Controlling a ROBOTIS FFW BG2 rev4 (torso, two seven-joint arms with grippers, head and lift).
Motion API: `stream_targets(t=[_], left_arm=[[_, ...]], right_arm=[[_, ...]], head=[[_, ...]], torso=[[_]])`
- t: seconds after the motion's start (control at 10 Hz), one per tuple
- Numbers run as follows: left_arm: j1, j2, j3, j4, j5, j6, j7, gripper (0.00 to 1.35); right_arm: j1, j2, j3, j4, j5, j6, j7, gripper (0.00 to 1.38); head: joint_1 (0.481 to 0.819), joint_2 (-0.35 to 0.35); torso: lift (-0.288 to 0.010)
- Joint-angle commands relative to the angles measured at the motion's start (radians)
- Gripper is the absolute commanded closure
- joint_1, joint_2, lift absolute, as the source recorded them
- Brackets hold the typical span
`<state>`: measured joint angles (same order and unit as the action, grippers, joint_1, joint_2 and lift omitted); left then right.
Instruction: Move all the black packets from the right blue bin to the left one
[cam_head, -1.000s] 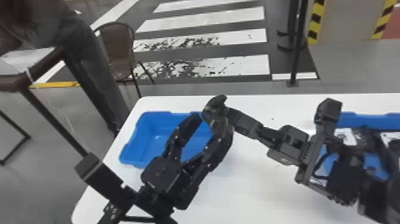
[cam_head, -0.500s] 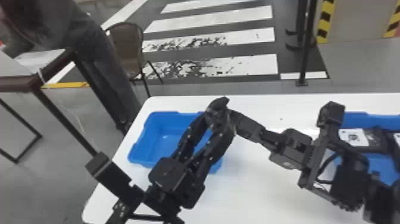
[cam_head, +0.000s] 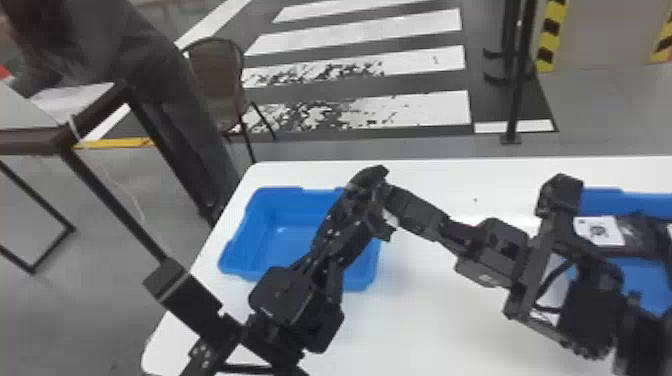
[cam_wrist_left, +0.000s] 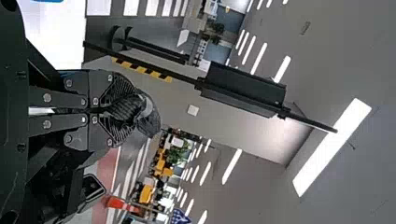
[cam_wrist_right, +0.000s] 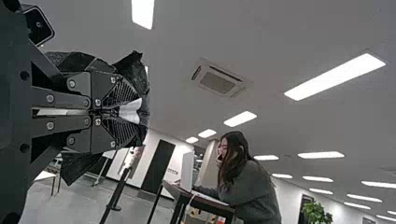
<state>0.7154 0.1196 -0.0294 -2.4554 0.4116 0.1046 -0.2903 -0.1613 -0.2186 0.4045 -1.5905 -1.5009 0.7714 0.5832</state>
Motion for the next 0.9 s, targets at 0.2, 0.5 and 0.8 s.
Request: stream_targets(t=[0.2,0.5,0.8], left_arm=[[0.013,-0.003,0.007,-0.008,-0.009,-0.046,0.007,1.21],[0.028,-0.017,0.029,-0.008,0.001,-0.092,0.014,1.21],[-0.001,-0.021,0.051,0.027,-0.033,-0.092,0.034,1.21]], right_arm=[[0.016,-0.001,0.000,-0.001,-0.013,-0.028,0.000,0.78],[0.063,-0.002,-0.020,-0.018,0.013,-0.065,-0.008,0.10],[0.115,-0.002,-0.056,-0.065,0.015,-0.074,-0.016,0.46]], head=[[0.695,0.313],[0.695,0.326],[0.695,0.327]], torso=[[-0.140],[-0.140],[-0.140]])
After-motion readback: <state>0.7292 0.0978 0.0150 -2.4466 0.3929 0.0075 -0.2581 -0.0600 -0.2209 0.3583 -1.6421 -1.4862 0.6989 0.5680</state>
